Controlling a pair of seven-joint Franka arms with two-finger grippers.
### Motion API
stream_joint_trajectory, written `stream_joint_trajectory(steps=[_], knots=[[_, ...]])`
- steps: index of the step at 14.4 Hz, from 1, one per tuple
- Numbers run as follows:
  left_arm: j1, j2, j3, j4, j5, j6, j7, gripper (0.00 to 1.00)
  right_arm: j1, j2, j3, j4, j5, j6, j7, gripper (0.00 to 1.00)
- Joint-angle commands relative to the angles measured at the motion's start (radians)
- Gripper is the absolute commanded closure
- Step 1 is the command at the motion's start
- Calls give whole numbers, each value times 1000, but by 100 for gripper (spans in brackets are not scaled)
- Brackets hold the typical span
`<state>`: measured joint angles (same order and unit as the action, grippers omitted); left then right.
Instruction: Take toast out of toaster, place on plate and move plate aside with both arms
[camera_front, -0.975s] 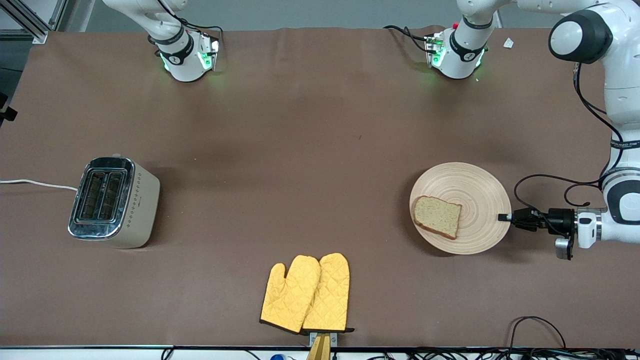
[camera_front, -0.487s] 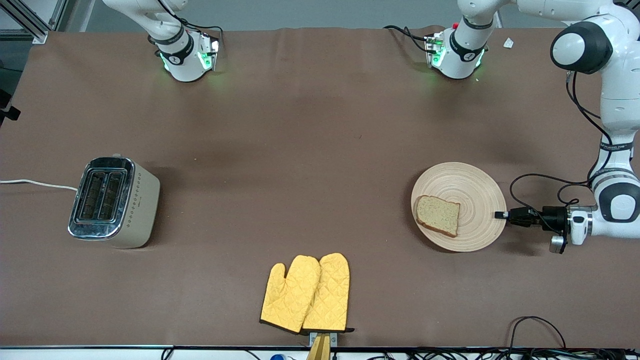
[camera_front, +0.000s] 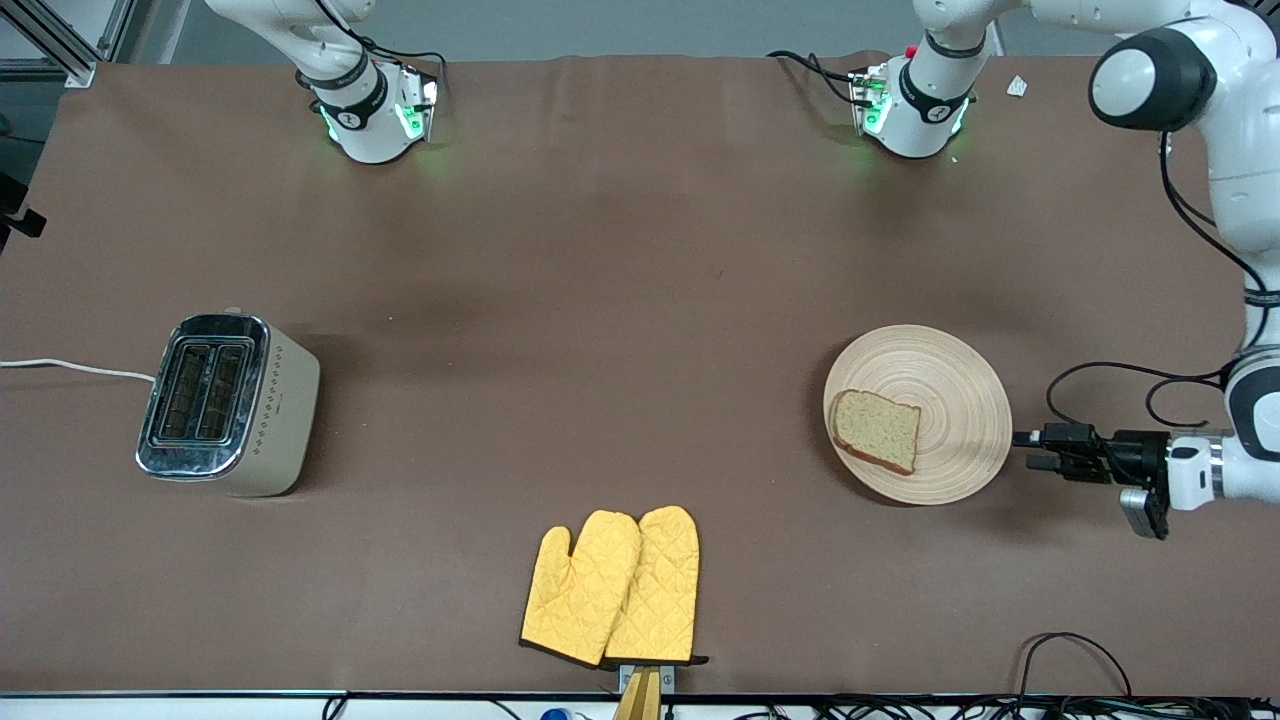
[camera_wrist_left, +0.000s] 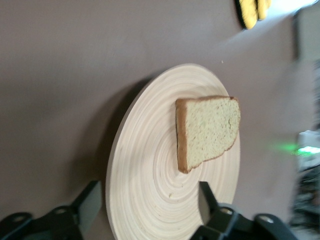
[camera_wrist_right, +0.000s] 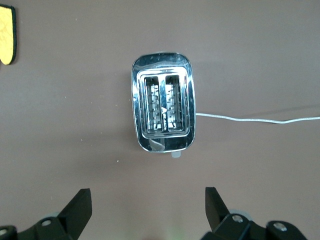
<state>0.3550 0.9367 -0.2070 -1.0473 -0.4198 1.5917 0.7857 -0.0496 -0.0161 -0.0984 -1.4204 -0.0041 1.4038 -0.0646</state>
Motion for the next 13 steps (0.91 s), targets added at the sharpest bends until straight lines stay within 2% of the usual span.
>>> stream_joint_trajectory(steps=[1, 3, 6, 7, 9, 13], knots=[[-83, -103, 15, 21, 72, 63, -58, 0, 17, -10, 23, -3, -8, -58, 2, 0], [-160, -179, 24, 23, 114, 96, -135, 0, 57, -5, 25, -9, -16, -85, 5, 0], [-302, -320, 28, 16, 332, 90, -364, 0, 89, 18, 23, -2, -14, -71, 5, 0], [-329, -358, 28, 15, 360, 67, -475, 0, 114, 18, 26, -2, -20, -63, 6, 0], [-349, -438, 28, 13, 369, 27, -710, 0, 148, 18, 31, -2, -62, -69, 44, 0], [-337, -611, 9, -26, 437, -111, -790, 0, 146, 18, 31, -6, -94, -74, 65, 0]])
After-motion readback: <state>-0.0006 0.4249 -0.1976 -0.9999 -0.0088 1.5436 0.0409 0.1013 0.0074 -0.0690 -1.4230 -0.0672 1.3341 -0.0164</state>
